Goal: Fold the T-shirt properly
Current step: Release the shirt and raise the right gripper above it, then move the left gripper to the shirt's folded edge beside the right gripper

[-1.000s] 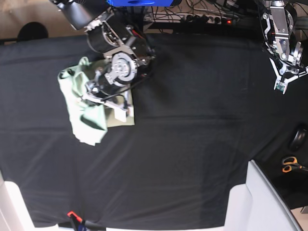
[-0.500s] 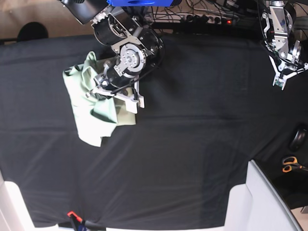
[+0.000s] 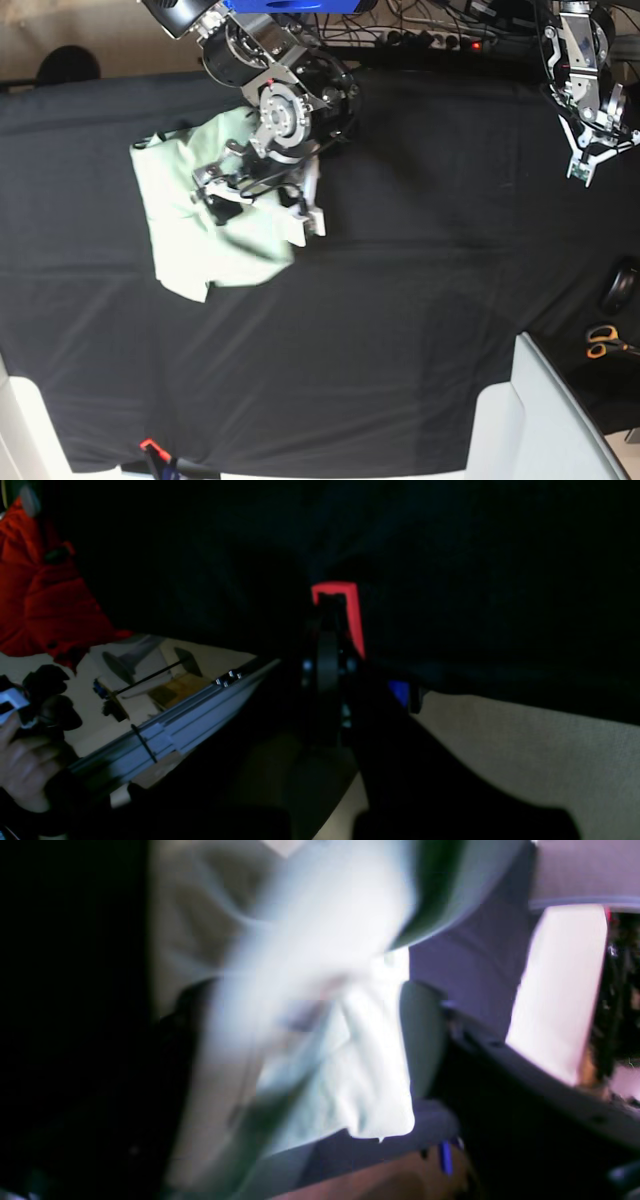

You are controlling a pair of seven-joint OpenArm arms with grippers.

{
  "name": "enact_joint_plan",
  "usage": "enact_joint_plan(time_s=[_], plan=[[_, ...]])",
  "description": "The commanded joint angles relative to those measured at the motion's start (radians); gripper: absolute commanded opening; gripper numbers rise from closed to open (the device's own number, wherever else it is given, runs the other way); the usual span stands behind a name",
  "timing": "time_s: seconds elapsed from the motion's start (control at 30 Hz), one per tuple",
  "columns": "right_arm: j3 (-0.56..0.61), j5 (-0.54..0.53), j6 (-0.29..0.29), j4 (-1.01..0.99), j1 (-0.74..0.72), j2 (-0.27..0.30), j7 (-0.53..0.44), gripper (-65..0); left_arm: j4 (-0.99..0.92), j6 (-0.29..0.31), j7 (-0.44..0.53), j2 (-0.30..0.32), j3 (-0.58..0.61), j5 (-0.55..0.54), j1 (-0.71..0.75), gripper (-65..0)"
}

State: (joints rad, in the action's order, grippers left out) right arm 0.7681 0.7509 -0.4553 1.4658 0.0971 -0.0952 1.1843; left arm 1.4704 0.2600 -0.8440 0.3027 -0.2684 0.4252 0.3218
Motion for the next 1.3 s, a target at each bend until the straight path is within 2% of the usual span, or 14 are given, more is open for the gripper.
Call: enact_joint_plan(time_s=[0.0,0.33,0.47,0.6,0.67,0.73,0.87,0.93,1.0,1.1,1.17,1.23,1.27], plan=[[0.009,-0.004,-0.004,0.032,-0.009,-0.011,0.007,-16.0,0.014,-0.012,0.001,0.016,-0.007,0.014,-0.002,-65.0],[0.067,-0.146,-0.001,0.345,0.02,-0.008,0.042,-14.4,0.014,-0.012,0.001,0.016,-0.007,0.014,-0.003,-65.0],[0.066,-0.228,-0.001,0.359,0.013,-0.007,0.07,-14.2,-0.001,-0.012,0.001,0.014,-0.006,0.014,-0.028,-65.0],[0.063,-0.224,-0.004,0.385,0.016,0.004,0.062,-14.2,-0.035,-0.012,0.001,0.014,-0.006,0.014,-0.037,-65.0],[0.055,-0.179,-0.004,0.422,0.019,0.027,0.024,-14.4,-0.043,-0.012,0.001,0.013,-0.006,0.014,-0.042,-65.0],[-0.022,-0.158,-0.004,0.465,0.051,0.032,-0.034,-14.8,-0.038,-0.009,0.001,-0.006,-0.006,0.014,-0.042,-65.0],[-0.172,-0.161,0.0,0.493,0.123,0.032,-0.197,-14.9,-0.018,-0.005,0.004,-0.046,-0.006,0.013,-0.043,-65.0],[-0.232,-0.192,0.002,0.491,0.171,0.032,-0.28,-14.9,0.017,0.032,0.012,-0.079,0.002,-0.009,-0.036,-65.0],[-0.302,-0.285,0.022,0.491,0.212,0.036,-0.353,-14.9,0.075,0.138,0.001,-0.09,0.039,-0.079,-0.028,-65.0],[-0.424,-0.439,0.076,0.491,0.246,0.041,-0.406,-14.9,0.149,0.272,-0.116,-0.092,0.064,-0.249,-0.008,-65.0],[-0.497,-0.503,0.112,0.49,0.254,0.041,-0.412,-14.9,0.194,0.319,-0.183,-0.087,0.067,-0.4,-0.003,-64.8],[-0.557,-0.54,0.142,0.477,0.254,0.05,-0.409,-14.9,0.229,0.336,-0.231,-0.081,0.062,-0.567,0.001,-57.3],[-0.579,-0.554,0.146,0.47,0.254,0.061,-0.409,-14.9,0.243,0.338,-0.249,-0.078,0.062,-0.659,0.003,-51.2]])
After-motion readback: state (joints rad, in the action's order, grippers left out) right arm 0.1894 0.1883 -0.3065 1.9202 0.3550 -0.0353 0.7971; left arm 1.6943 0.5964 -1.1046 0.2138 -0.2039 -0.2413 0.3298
